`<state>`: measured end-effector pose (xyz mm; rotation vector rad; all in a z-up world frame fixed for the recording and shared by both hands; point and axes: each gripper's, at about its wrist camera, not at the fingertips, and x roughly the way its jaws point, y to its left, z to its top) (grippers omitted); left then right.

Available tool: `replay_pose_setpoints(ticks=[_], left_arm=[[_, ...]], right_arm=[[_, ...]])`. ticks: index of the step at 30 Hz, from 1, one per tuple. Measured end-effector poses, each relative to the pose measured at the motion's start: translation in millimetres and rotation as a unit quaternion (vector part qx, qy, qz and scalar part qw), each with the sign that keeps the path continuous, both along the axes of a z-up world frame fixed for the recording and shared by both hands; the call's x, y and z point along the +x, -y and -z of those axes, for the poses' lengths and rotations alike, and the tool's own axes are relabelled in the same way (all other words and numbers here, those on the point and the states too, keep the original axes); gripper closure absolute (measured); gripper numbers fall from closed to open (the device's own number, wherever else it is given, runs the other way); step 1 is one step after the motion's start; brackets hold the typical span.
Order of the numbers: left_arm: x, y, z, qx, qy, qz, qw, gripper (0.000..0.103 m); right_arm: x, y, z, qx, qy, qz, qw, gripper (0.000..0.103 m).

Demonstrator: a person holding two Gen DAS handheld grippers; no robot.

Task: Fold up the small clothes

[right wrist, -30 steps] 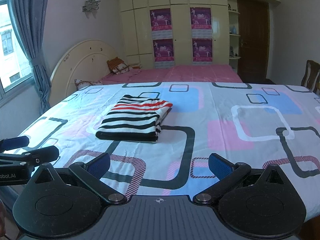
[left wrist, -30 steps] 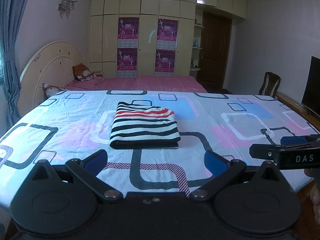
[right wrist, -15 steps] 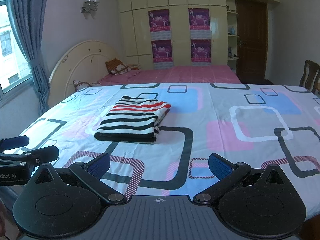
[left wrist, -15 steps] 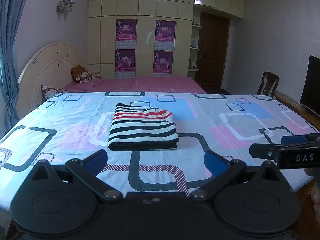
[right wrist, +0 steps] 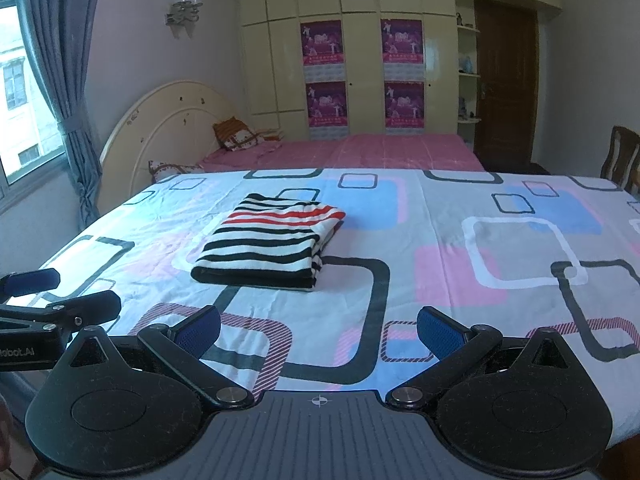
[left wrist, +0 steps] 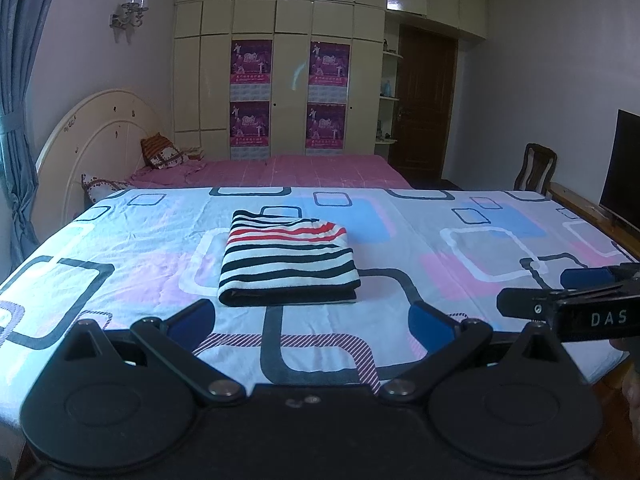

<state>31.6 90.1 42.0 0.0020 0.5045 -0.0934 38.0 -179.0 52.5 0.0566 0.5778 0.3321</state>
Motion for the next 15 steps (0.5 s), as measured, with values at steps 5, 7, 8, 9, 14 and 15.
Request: replay_pose_setpoints(ticks=[5,7,8,9,14,15], left_arm=[[1.6,-4.1,-0.9,0.002,0.002,0.003,1.0,0.0],[1.7,-4.1,-0.9,0.002,0.002,0.003,1.0,0.0],[1.9,-4.2,-0.9,0.002,0.002,0.004,1.0,0.0],[1.4,-3.6,-1.0,0.002,0.002,0.003,1.0,0.0],[2.4,-6.0,-1.4,0.005,0.004,0.005,1.0,0.0],[2.7,-6.7,-1.1,0.006,0.004,0.004,1.0,0.0]], right_arm=[[1.0,-1.0,-0.9,0.001,-0.001,0.001,1.0,0.0],[2.7,-2.2,-1.0,0.0,0.0,0.001,1.0,0.0],[2.8,-2.6,-1.4,0.0,0.0,0.001,1.0,0.0],[3.1,-2.8,-1.2,0.0,0.001,0.001,1.0,0.0],[3.9,-3.4,-1.3,0.0,0.0,0.001,1.0,0.0],[4.0,-3.6,-1.3,0.0,0.0,0.001,1.0,0.0]])
